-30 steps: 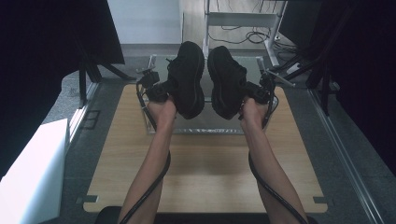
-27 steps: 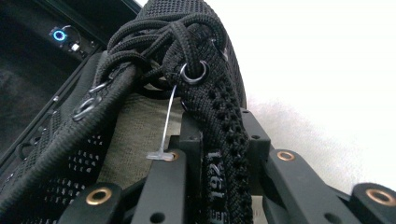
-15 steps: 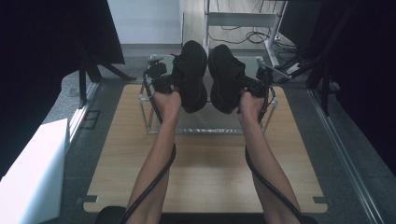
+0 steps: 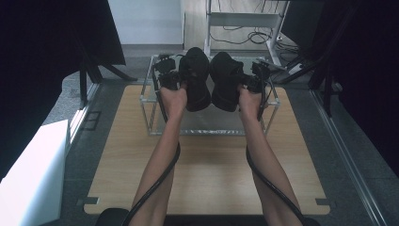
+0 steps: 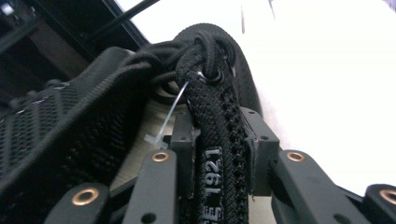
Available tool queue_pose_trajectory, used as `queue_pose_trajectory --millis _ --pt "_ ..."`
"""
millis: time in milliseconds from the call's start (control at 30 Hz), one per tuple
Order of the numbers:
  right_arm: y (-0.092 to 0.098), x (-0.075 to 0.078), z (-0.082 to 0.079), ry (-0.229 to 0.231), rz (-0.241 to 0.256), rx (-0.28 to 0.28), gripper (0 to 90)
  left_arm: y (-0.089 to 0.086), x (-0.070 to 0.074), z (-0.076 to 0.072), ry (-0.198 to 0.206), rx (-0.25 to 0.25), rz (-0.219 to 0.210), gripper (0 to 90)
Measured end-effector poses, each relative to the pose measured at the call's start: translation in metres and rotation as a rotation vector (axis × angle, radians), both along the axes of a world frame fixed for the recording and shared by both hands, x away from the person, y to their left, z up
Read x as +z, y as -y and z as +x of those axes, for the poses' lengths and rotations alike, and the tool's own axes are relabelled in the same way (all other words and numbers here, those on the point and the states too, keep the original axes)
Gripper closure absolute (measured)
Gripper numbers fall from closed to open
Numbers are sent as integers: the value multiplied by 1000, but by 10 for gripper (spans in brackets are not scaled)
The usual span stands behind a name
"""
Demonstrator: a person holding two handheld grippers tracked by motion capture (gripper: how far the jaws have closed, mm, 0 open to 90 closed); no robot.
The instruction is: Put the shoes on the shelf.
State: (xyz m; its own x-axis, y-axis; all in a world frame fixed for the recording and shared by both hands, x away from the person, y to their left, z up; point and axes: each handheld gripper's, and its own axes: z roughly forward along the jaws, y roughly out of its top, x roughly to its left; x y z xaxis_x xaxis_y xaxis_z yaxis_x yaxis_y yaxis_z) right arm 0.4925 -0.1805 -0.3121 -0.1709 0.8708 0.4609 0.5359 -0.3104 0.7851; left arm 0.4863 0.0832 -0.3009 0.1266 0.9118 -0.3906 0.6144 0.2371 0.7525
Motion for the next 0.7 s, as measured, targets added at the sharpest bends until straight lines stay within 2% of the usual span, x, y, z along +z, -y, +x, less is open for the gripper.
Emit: queue_pose_trajectory --millis 100,133,167,233,267,300,333,433,467,533,633,700 --pt "-8 1 1 6 -25 17 645 5 -1 1 2 -13 27 642" --pt "-11 2 0 12 -49 24 639 6 -1 1 4 -12 36 634" --pt "-12 2 0 17 -65 25 635 6 -1 1 8 -15 30 631" --pt "-11 3 0 19 -56 28 622 5 -1 1 7 -18 23 621" --pt "-8 1 2 16 -15 43 570 4 -4 2 13 -41 0 571" --pt "-7 -1 2 25 4 61 539 3 -5 2 18 -53 -17 533" --pt "-6 -2 3 31 17 76 500 3 -5 2 18 -53 -17 495" --pt "-3 -6 2 60 58 108 433 -2 -10 0 43 -75 -81 420" --pt "-1 -6 1 65 67 118 414 -7 -11 -2 59 -96 -134 417" --pt "4 -6 0 88 106 152 408 -10 -11 -5 74 -112 -149 403" --pt "16 -5 -4 127 203 198 424 -17 -10 -13 113 -152 -205 417" --pt "22 -5 -8 144 237 228 424 -21 -10 -20 143 -180 -234 431"
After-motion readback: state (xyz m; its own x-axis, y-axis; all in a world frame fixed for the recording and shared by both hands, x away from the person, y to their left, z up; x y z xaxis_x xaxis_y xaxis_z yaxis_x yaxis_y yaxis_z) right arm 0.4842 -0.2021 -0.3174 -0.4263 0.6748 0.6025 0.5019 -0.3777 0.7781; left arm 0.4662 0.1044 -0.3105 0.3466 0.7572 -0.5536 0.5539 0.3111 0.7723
